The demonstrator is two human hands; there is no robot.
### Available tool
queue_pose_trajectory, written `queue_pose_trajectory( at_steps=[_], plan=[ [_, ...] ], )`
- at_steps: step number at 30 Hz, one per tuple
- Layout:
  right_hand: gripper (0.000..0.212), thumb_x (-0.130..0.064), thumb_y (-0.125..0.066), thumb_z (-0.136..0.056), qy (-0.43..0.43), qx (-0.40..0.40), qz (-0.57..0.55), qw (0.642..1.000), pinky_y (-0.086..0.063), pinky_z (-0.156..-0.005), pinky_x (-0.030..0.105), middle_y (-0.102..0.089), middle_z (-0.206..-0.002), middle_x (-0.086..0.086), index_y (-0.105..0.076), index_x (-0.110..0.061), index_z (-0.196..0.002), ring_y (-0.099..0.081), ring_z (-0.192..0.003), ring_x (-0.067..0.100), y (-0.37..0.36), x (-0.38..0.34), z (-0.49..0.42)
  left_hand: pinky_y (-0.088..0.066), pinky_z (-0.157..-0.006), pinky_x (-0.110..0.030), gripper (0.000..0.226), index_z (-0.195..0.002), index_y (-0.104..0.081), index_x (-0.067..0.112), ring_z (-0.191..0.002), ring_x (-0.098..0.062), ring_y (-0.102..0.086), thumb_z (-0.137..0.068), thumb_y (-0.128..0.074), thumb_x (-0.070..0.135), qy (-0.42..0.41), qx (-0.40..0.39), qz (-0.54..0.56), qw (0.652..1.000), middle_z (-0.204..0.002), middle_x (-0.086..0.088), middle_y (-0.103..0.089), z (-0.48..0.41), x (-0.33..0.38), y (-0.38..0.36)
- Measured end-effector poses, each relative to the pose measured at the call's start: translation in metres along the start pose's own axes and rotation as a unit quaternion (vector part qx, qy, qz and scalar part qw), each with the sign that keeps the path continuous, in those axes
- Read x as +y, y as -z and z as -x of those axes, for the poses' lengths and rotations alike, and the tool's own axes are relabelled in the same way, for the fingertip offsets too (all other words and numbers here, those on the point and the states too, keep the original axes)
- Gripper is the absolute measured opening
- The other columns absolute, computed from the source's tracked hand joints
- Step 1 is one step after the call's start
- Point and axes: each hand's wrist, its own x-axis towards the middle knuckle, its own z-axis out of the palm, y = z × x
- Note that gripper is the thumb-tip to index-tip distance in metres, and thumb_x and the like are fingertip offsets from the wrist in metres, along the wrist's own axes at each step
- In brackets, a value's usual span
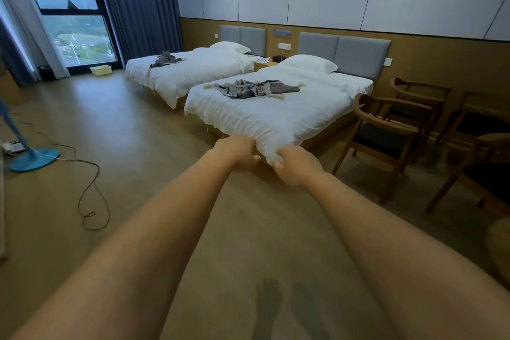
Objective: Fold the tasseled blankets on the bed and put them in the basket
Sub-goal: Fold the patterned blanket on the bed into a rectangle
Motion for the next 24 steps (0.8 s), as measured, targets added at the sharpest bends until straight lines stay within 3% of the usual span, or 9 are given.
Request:
queue_pose_trajectory(
  at_steps=[2, 5, 9, 15, 24],
  plan=[
    [0.019, -0.026, -0.043, -0.094, -0.009, 0.001, -0.007, 1.0, -0.041, -0.068, 0.03, -0.059, -0.095, 0.007, -0.056, -0.012, -0.096, -0.054, -0.082, 0.019, -0.007, 0.002, -0.035, -0.047, -0.091, -0.043, 0.042, -0.124, -0.049, 0.017, -0.107, -0.025, -0.055, -0.09, -0.047, 0.04, 0.006, -0.003, 0.012, 1.0, -0.12, -0.006, -0.057, -0.029, -0.02, 0.002],
    [0.027, -0.026, -0.043, -0.094, -0.02, -0.011, -0.005, 1.0, -0.046, -0.08, 0.032, -0.061, -0.11, 0.009, -0.058, -0.011, -0.111, -0.057, -0.097, 0.023, -0.013, 0.004, -0.095, -0.047, -0.091, -0.044, 0.042, -0.124, -0.049, 0.016, -0.107, -0.026, -0.055, -0.091, -0.046, 0.041, 0.013, -0.012, 0.016, 1.0, -0.121, -0.007, -0.056, -0.081, -0.054, 0.005],
    [0.033, -0.028, -0.043, -0.094, -0.032, -0.004, -0.004, 0.999, -0.042, -0.084, 0.03, -0.058, -0.122, 0.011, -0.053, -0.011, -0.121, -0.055, -0.108, 0.025, -0.024, 0.011, -0.171, -0.047, -0.092, -0.044, 0.042, -0.125, -0.049, 0.017, -0.108, -0.026, -0.054, -0.091, -0.046, 0.041, 0.023, -0.012, 0.018, 1.0, -0.123, -0.008, -0.056, -0.15, -0.093, 0.009],
    [0.031, -0.027, -0.043, -0.094, -0.037, -0.015, -0.001, 0.999, -0.039, -0.081, 0.028, -0.058, -0.12, 0.01, -0.054, -0.011, -0.117, -0.055, -0.104, 0.023, -0.042, 0.031, -0.259, -0.046, -0.093, -0.044, 0.043, -0.127, -0.047, 0.016, -0.111, -0.026, -0.053, -0.091, -0.047, 0.04, 0.015, -0.04, 0.014, 0.999, -0.126, -0.007, -0.055, -0.234, -0.133, -0.005],
    [0.037, -0.029, -0.04, -0.095, -0.017, -0.033, 0.048, 0.998, -0.041, -0.094, 0.037, -0.053, -0.128, 0.012, -0.051, -0.008, -0.123, -0.05, -0.114, 0.028, -0.064, 0.079, -0.411, -0.041, -0.093, -0.039, 0.052, -0.134, -0.041, 0.014, -0.121, -0.027, -0.047, -0.09, -0.047, 0.042, 0.007, -0.031, -0.004, 0.999, -0.137, -0.008, -0.047, -0.385, -0.176, -0.022]
  ],
)
